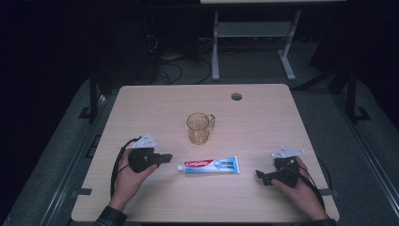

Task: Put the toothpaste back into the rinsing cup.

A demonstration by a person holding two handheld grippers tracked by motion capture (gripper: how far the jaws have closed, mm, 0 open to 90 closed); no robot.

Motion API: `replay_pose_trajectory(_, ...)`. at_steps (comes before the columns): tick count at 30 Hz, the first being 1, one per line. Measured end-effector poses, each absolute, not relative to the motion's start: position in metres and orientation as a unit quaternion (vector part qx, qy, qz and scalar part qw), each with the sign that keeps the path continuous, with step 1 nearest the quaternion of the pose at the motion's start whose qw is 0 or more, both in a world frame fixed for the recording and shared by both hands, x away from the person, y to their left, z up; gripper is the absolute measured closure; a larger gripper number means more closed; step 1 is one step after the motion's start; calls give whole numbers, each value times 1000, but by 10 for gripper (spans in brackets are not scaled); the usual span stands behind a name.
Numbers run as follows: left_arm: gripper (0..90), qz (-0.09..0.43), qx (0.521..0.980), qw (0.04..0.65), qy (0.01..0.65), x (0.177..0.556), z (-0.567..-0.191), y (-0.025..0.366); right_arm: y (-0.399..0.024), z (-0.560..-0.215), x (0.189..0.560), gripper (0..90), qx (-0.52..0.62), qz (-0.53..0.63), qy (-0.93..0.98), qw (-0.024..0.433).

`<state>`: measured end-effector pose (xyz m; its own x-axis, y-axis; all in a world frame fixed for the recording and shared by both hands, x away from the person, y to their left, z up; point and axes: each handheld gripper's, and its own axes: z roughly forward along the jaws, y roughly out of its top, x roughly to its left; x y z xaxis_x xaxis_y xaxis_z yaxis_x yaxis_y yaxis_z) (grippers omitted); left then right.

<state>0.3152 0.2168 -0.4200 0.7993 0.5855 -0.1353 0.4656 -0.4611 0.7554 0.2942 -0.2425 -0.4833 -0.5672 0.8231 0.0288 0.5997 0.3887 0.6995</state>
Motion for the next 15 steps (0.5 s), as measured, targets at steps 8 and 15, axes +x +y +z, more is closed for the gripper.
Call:
replay_pose_trajectory(8, 900, 63, 855, 420, 297, 323, -424, 201, -243, -483, 294, 0, 435, 341, 817, 164)
replay_pose_trajectory(15, 900, 57, 860, 417, 287, 329, -429, 189, -242, -483, 294, 0, 436, 341, 817, 164)
